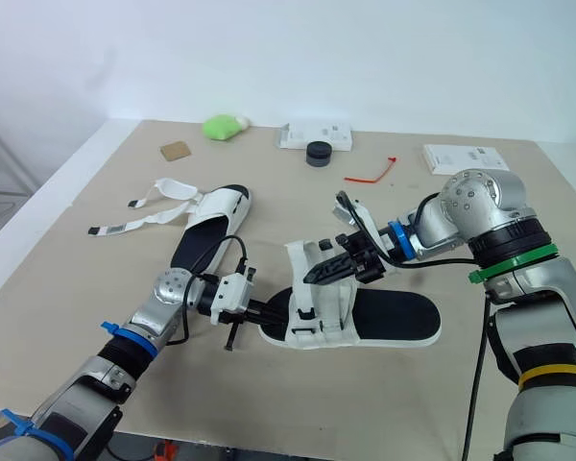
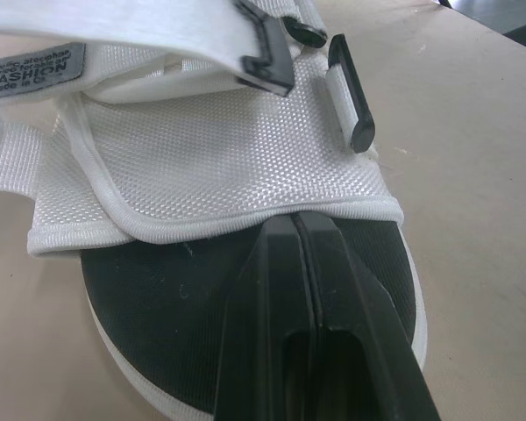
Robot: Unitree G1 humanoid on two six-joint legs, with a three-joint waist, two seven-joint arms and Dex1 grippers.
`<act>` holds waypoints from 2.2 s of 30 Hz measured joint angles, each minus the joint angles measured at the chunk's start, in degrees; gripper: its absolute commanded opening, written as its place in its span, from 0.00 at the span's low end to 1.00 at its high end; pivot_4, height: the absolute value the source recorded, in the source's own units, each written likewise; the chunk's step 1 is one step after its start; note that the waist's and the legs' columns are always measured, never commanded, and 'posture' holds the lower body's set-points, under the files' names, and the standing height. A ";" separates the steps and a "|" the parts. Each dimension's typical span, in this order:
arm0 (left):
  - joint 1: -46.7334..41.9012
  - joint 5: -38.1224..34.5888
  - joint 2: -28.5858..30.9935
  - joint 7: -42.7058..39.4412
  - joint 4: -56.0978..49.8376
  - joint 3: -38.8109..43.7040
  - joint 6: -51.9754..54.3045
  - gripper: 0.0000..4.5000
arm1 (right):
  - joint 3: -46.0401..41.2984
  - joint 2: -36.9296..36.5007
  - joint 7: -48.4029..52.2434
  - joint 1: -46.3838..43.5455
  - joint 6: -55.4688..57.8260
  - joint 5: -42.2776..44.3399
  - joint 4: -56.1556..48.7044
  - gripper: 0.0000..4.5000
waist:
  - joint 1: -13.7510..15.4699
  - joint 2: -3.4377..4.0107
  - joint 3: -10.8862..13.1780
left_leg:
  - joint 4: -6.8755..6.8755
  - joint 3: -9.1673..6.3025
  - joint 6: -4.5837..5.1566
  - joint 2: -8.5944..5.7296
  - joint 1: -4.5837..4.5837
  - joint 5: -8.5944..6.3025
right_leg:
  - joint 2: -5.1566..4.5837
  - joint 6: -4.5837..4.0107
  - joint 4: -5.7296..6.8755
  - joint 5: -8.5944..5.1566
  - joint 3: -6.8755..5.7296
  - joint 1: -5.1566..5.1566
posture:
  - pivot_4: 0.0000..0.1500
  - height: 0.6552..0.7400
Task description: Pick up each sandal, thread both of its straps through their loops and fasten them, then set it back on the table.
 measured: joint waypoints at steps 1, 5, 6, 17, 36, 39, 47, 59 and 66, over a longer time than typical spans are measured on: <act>0.01 0.00 0.00 0.02 0.00 0.00 0.00 0.00 | 0.67 -0.15 -1.36 0.00 0.00 1.56 0.17 0.01 | 0.00 -0.01 0.00 | 0.00 -0.01 0.00 0.01 0.00 0.00 | 0.00 0.00 0.00 0.00 -0.01 0.00 | 1.00 1.00; 0.01 0.00 -0.10 0.02 0.00 0.00 0.00 0.00 | 1.46 -0.19 -5.03 0.03 0.01 5.02 0.63 0.01 | 0.00 0.00 0.00 | 0.01 -0.01 0.00 -0.01 -0.04 0.00 | -0.02 0.00 0.00 0.00 -0.01 -0.02 | 1.00 1.00; 0.01 0.00 -0.13 0.02 0.00 0.00 0.00 0.00 | 1.55 -0.21 -5.83 0.07 0.02 5.61 0.70 0.01 | 0.01 0.00 0.00 | 0.01 -0.01 0.00 -0.02 -0.05 0.00 | -0.03 -0.01 0.00 0.00 -0.01 -0.02 | 1.00 1.00; 0.07 0.00 -0.27 0.24 0.03 0.00 0.00 0.00 | 1.65 -0.19 -13.65 1.32 0.02 11.56 2.18 0.01 | 0.02 0.00 0.00 | 0.06 -0.01 0.01 -0.04 -0.10 0.01 | -0.04 -0.10 0.00 0.07 -0.01 -0.02 | 1.00 1.00; 0.24 0.00 -1.34 0.94 0.70 0.18 -0.35 0.00 | 4.57 -0.64 -22.46 -2.49 0.06 25.42 4.10 0.01 | 0.11 0.02 -0.01 | 0.11 -0.09 0.18 -0.26 -0.25 0.11 | -0.34 -0.17 0.00 0.20 0.00 -0.01 | 1.00 1.00; 0.25 0.00 -1.41 1.01 0.88 0.18 -0.46 0.00 | 4.57 -1.06 -24.63 -0.46 0.03 26.24 3.70 0.01 | 0.11 -0.05 -0.02 | 0.12 -0.12 0.19 -0.40 -0.26 0.12 | -0.34 -0.16 0.00 0.21 -0.01 0.00 | 1.00 1.00; 0.25 0.00 -1.39 0.94 0.96 0.19 -0.51 0.00 | 2.98 0.02 -27.02 1.74 0.07 25.30 4.66 0.01 | 0.11 0.01 -0.02 | 0.11 -0.13 0.28 -0.42 -0.26 0.17 | -0.35 -0.13 0.00 0.23 -0.03 0.00 | 1.00 1.00; 0.27 0.00 -1.33 0.93 0.96 0.19 -0.64 0.00 | 0.53 2.28 -27.09 0.64 0.02 22.32 7.03 0.01 | 0.10 0.02 -0.02 | 0.11 -0.13 0.32 -0.43 -0.26 0.19 | -0.33 -0.10 0.00 0.24 -0.04 -0.01 | 1.00 1.00; 0.28 0.00 -1.34 0.96 0.96 0.19 -0.64 0.00 | 0.87 0.95 -27.17 -0.61 0.06 27.13 5.27 0.01 | 0.10 0.01 -0.02 | 0.11 -0.14 0.33 -0.42 -0.27 0.19 | -0.33 -0.10 0.00 0.24 -0.04 -0.01 | 1.00 1.00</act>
